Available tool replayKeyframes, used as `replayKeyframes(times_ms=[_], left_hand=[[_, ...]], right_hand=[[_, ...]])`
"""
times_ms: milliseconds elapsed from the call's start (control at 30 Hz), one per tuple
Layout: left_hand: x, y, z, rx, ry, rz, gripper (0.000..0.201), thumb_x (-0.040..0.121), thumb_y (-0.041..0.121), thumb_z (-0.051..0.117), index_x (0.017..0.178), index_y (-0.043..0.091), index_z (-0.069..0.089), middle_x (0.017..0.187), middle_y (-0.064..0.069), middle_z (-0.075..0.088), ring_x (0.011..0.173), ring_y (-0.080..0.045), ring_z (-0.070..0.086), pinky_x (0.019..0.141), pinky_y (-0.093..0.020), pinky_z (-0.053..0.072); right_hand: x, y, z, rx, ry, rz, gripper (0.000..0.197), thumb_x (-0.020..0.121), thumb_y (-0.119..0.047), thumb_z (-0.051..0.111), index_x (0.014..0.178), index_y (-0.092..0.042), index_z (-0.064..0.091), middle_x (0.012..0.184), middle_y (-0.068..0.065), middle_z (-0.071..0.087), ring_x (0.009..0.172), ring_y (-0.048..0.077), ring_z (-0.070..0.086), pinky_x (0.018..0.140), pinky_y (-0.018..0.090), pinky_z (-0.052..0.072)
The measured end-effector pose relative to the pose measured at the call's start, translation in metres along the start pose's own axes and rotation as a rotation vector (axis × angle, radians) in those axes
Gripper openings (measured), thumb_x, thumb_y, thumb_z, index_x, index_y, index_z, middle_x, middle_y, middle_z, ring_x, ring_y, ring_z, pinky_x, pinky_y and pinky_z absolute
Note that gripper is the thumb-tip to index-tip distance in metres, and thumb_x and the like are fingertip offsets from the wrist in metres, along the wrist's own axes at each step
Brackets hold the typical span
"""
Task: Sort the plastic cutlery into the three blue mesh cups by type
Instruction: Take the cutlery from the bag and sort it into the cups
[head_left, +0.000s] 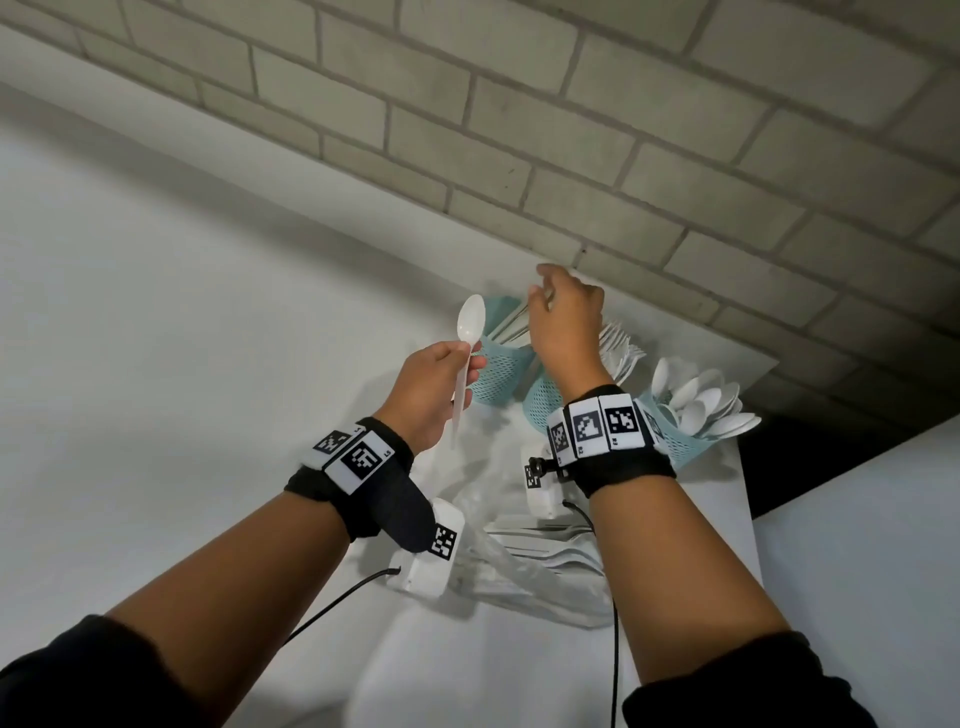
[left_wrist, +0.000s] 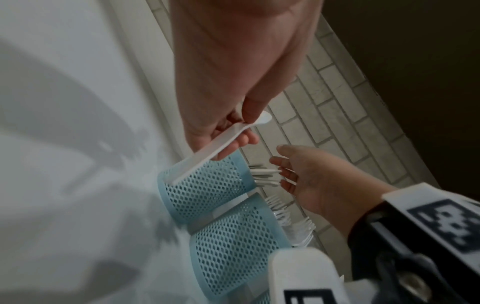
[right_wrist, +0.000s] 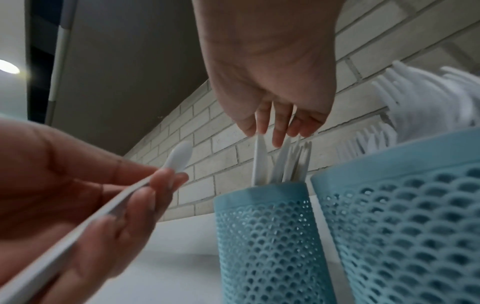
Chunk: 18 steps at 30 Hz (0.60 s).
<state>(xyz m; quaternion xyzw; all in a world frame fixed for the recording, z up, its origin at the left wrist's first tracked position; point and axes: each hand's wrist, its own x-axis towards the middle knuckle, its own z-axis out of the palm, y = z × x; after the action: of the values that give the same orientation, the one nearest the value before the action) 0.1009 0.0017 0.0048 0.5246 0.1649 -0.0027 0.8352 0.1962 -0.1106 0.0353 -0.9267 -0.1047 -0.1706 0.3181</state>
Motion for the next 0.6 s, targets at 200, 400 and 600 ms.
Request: replayKeyframes(times_ms=[200,400,600], left_hand=[[-0.006,0.001,0.007,-0.023,-0.032,0.07,0.013,0.096,0.019,0.05,0.097,0.013,0.062,0.082,0.001,0.061,0.073,-0.008,0.055,0.066,-0.02,0.044],[-0.021,-0.001,0.025,0.102,-0.187,0.118,0.017,0.096,0.016,0.05,0.087,0.008,0.063,0.077,-0.002,0.062,0.066,-0.007,0.06,0.06,-0.014,0.052],[-0.032,-0.016,0.039,0.419,-0.351,0.074,0.032,0.095,0.03,0.052,0.103,0.003,0.067,0.087,-0.003,0.069,0.078,-0.01,0.063,0.077,-0.022,0.052]], right_hand=[[-0.03,-0.019,-0.016,0.269,0.121,-0.119,0.025,0.092,-0.023,0.053,0.114,-0.013,0.06,0.11,0.002,0.062,0.099,0.017,0.051,0.086,0.033,0.045],[-0.061,-0.017,-0.034,0.322,-0.082,-0.064,0.042,0.088,-0.033,0.061,0.127,-0.023,0.048,0.085,-0.006,0.056,0.07,0.006,0.051,0.059,0.009,0.04],[-0.073,0.023,-0.076,0.358,0.221,0.076,0.021,0.089,-0.021,0.062,0.106,-0.011,0.057,0.074,-0.008,0.057,0.064,0.005,0.053,0.058,0.011,0.042]])
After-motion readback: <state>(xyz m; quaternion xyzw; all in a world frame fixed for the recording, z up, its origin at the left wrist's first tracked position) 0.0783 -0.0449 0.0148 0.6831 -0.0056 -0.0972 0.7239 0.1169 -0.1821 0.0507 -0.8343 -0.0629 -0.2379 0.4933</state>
